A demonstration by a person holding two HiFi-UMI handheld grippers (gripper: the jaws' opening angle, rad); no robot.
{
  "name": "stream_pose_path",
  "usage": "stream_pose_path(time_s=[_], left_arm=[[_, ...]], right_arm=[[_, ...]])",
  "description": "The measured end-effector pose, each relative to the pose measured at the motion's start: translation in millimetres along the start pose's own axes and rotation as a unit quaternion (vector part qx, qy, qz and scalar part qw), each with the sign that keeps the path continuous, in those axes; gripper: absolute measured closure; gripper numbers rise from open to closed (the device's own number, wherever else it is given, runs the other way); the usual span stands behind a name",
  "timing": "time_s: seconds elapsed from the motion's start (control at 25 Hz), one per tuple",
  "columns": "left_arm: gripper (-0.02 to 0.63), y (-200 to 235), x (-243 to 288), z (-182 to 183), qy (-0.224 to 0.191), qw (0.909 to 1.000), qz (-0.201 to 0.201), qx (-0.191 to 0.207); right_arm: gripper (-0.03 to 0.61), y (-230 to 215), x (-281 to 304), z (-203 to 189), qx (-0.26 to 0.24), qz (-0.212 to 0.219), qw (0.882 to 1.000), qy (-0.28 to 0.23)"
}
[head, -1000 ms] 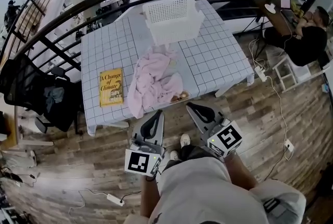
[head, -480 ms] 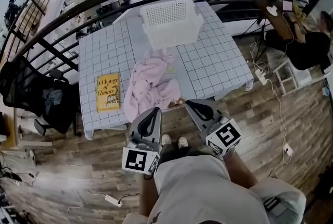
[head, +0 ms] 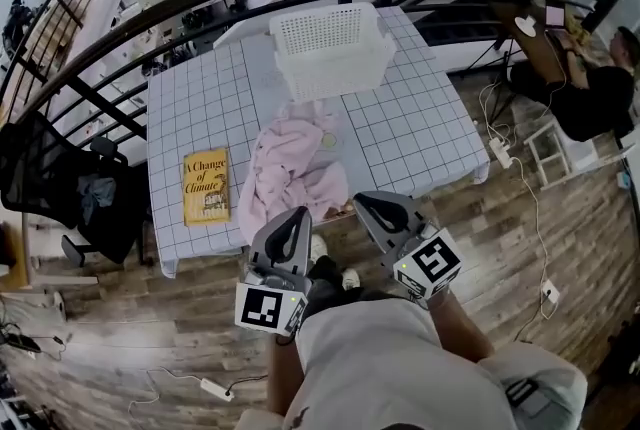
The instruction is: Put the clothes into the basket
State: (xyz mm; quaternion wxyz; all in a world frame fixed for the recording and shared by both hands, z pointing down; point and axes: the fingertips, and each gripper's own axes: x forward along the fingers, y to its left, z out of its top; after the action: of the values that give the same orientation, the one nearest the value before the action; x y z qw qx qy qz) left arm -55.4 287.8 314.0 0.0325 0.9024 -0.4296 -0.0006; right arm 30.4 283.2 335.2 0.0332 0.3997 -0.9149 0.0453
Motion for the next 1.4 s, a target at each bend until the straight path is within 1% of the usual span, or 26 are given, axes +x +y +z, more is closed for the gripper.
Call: stream_pose_path(time_s=[0.28, 0.48, 0.6, 0.96, 1.2, 1.4], left_arm=[[0.611, 22, 20, 0, 0.001, 1.0000, -0.008, 0.002], [0.611, 36, 36, 1, 0.005, 0.9998, -0.016, -0.006], [0.611, 47, 47, 1, 0.002, 0.9998, -0.018, -0.002], [0.611, 79, 70, -4, 0.003, 0.9996, -0.027, -0.006], [0.611, 101, 82, -11, 0.011, 0.9988, -0.047, -0.002], [0.611, 117, 90, -16, 0.019, 0.9977, -0.064, -0.012]], right_arm=[[0.561, -17, 24, 1, 0.004, -0.010, 1.000, -0.002], [0.561, -30, 43, 2, 0.005, -0.017, 1.000, -0.004], [0.561, -37, 56, 6, 0.002, -0.018, 1.000, -0.004], [0.561, -50, 93, 2, -0.007, -0.014, 1.000, 0.011], [0.561, -56, 120, -1, -0.015, -0.018, 1.000, 0.019], [0.561, -58, 140, -6, -0.019, -0.023, 0.999, 0.030]])
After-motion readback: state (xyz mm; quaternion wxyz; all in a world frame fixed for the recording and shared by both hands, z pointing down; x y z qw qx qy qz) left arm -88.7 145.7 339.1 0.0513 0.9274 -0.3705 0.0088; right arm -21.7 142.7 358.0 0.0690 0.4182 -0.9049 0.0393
